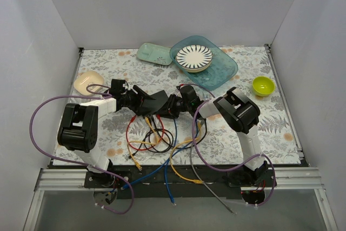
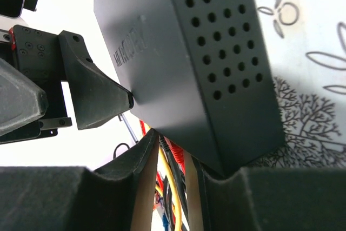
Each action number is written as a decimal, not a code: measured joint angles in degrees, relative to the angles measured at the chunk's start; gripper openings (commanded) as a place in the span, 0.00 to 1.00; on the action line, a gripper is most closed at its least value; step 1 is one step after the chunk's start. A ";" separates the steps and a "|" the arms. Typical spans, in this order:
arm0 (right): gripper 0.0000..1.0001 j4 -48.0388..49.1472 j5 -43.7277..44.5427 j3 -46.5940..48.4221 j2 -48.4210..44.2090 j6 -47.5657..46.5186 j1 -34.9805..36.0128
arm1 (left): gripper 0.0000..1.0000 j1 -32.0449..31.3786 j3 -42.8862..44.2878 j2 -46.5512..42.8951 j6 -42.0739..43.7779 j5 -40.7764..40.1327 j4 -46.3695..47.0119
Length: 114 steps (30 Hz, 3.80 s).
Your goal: Pull the plug from the switch port
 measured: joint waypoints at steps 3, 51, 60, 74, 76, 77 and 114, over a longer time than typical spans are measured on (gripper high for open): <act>0.21 0.35 -0.04 0.07 0.35 1.05 0.00 | 0.63 0.00 -0.04 0.00 0.15 0.04 0.13; 0.52 -26.82 12.85 -8.17 -20.41 -27.69 -9.11 | 0.68 0.33 0.31 -0.44 1.29 0.76 0.11; 0.31 -37.64 18.34 16.72 -15.87 -32.96 -6.60 | 0.67 1.09 0.31 -9.01 1.42 -5.38 -1.44; 0.01 -52.87 24.98 32.65 3.08 -37.20 -7.78 | 0.62 1.68 1.42 -7.06 3.21 -22.53 -18.75; 0.01 -52.96 25.00 32.46 2.99 -37.53 -7.76 | 0.58 1.68 0.59 -7.08 3.58 -23.52 -20.06; 0.01 -52.59 24.87 31.95 2.78 -37.75 -7.69 | 0.55 1.68 0.22 -7.06 3.80 -23.78 -20.48; 0.01 -50.45 30.97 31.78 -8.46 -39.98 -5.60 | 0.44 0.92 18.45 4.46 10.47 -15.41 -15.17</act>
